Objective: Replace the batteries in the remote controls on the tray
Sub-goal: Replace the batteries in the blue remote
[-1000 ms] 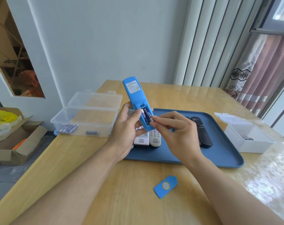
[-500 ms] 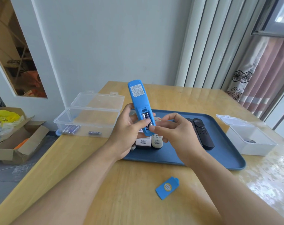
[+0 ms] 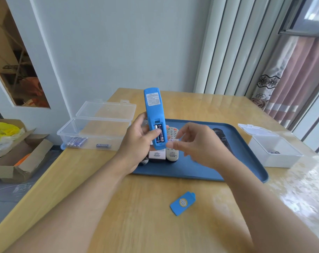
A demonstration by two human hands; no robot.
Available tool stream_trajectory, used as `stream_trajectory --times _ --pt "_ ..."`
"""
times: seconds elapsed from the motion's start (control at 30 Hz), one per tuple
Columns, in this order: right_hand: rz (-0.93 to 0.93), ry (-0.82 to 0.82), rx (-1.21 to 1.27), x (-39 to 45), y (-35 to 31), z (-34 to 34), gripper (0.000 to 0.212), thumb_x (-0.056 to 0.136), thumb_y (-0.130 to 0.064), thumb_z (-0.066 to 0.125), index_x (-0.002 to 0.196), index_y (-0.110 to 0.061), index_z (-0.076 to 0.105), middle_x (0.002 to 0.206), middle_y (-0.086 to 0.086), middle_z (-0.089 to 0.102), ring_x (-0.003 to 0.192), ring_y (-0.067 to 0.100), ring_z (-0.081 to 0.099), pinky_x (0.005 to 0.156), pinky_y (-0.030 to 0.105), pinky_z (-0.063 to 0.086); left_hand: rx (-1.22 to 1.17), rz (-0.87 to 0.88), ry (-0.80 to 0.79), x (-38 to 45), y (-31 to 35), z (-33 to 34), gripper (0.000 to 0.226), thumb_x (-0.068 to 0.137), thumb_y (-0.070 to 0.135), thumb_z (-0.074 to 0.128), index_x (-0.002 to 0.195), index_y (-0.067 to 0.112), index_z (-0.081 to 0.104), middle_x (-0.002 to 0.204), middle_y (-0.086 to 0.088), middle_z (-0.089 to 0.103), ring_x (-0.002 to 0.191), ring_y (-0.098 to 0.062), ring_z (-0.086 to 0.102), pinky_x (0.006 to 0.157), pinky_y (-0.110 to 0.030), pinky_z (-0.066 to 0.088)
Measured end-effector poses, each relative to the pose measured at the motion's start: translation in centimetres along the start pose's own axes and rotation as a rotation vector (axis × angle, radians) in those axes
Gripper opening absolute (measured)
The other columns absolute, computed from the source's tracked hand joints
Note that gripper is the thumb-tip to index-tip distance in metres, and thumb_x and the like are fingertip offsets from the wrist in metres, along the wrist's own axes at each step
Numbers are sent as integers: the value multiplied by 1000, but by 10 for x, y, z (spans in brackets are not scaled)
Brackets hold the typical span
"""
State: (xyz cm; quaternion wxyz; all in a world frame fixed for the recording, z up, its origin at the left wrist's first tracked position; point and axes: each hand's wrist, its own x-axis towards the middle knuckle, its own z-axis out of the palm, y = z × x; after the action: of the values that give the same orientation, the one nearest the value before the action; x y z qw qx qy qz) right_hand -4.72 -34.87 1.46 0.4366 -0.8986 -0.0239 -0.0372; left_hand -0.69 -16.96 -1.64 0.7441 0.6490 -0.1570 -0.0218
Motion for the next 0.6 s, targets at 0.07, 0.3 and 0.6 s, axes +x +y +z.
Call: stream_trajectory --times 0.07,0.3,0.6 --pt "-8 -226 -254 -7 -6 -13 29 71 -45 87 79 -23 70 58 -7 64 47 11 60 48 20 43 -16 -3 27 1 -1 -1 36 102 -3 51 128 22 54 103 -4 77 96 -29 76 75 -43 64" --pt "69 -754 -727 -29 -13 -5 34 66 -45 89 89 -34 67 83 -3 74 51 5 63 55 23 42 -56 -42 8 1 -4 1 37 100 -2 55 130 18 55 102 -5 78 96 -28 75 66 -38 62" --pt "-93 -256 -122 -19 -17 -22 26 77 -30 86 76 -18 64 62 -11 64 47 3 51 49 19 42 -152 -126 4 -2 3 0 31 105 15 50 126 35 60 89 -1 75 69 -24 69 38 -28 50"
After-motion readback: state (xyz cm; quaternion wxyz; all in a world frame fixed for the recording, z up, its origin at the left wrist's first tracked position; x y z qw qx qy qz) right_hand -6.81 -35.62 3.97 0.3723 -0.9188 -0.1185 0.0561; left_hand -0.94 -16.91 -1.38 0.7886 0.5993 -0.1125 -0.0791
